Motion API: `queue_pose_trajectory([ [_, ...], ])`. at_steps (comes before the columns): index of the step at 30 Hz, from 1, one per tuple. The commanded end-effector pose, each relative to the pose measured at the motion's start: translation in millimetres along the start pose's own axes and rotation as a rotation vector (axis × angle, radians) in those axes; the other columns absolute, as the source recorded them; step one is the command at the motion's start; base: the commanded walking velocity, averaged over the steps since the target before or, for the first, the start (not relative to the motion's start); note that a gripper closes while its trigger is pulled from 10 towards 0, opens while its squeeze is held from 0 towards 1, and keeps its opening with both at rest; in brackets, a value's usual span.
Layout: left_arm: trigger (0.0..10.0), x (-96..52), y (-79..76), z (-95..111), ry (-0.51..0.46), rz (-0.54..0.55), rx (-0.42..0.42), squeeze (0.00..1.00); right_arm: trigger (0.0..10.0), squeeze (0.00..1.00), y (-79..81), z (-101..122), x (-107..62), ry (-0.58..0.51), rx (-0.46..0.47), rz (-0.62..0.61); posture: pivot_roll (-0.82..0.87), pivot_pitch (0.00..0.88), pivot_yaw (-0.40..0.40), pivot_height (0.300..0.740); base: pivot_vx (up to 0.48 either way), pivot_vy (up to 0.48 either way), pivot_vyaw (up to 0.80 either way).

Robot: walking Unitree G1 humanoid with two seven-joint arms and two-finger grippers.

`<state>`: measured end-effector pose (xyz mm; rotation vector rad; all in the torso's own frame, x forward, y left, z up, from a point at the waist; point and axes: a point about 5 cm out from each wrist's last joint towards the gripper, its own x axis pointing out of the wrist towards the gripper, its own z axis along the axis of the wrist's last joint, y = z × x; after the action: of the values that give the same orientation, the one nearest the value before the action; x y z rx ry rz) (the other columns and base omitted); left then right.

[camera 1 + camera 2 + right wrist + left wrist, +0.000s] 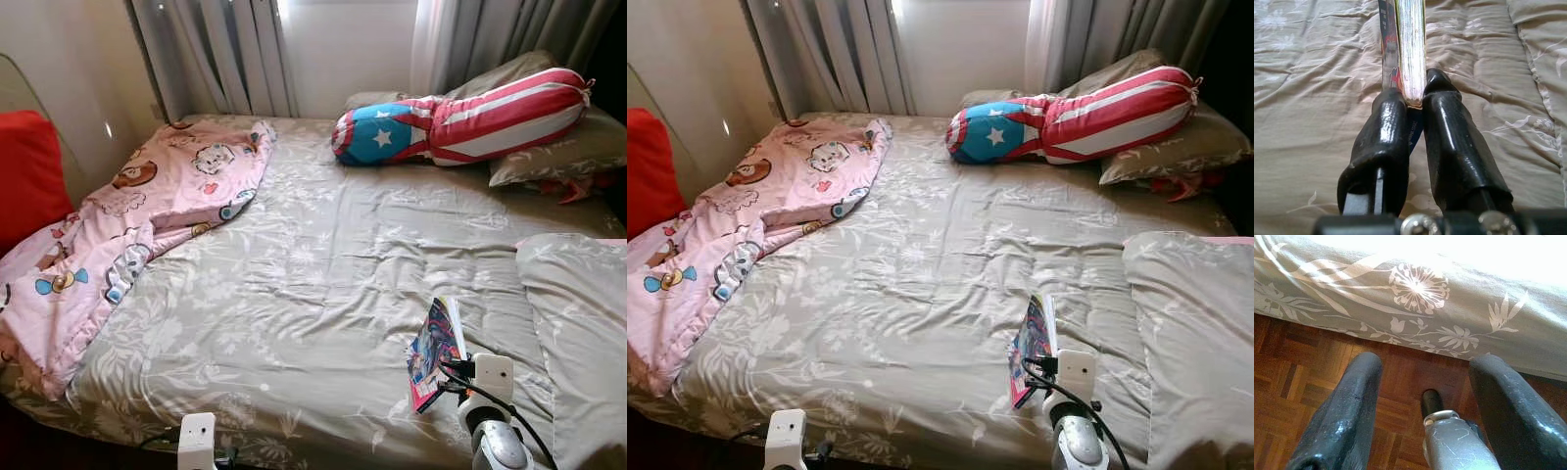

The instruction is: Clean up the room

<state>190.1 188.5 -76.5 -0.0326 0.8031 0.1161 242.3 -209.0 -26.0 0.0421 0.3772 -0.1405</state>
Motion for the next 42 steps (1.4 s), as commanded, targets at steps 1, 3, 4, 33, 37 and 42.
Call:
queue_pose_trajectory([
  [1,10.0,-1.4,2.9,-4.4,0.012,0.017,0.013,0.00,10.0,0.00,3.0,9.0,3.7,-0.043,-0.002,0.012,-0.20,0.000,0.026,0.740,0.000,0.000,0.00],
  [3,10.0,-1.4,2.2,-4.7,0.014,0.012,0.010,0.00,10.0,0.00,3.1,8.9,3.5,-0.043,-0.003,0.014,-0.20,0.000,0.024,0.740,0.000,0.000,0.00],
  [4,10.0,-1.4,2.0,-4.8,0.015,0.009,0.010,0.00,10.0,0.00,3.2,8.9,3.5,-0.044,-0.003,0.015,-0.20,0.000,0.024,0.740,0.000,0.000,0.00],
  [33,10.0,-1.1,1.3,-1.0,-0.017,0.000,0.008,0.00,10.0,0.00,10.3,11.3,4.0,-0.066,-0.001,0.040,-0.20,0.000,0.025,0.740,0.176,0.000,0.00],
  [37,10.0,0.6,4.6,11.4,-0.083,0.001,-0.016,0.00,10.0,0.00,11.8,13.4,4.1,-0.083,0.002,0.050,-0.20,0.000,0.026,0.740,0.000,0.000,0.00],
  [42,10.0,1.9,7.3,29.7,-0.189,-0.002,-0.044,0.00,10.0,0.00,13.8,23.9,7.3,-0.138,0.038,0.058,-0.20,0.000,0.032,0.740,0.000,0.000,0.00],
])
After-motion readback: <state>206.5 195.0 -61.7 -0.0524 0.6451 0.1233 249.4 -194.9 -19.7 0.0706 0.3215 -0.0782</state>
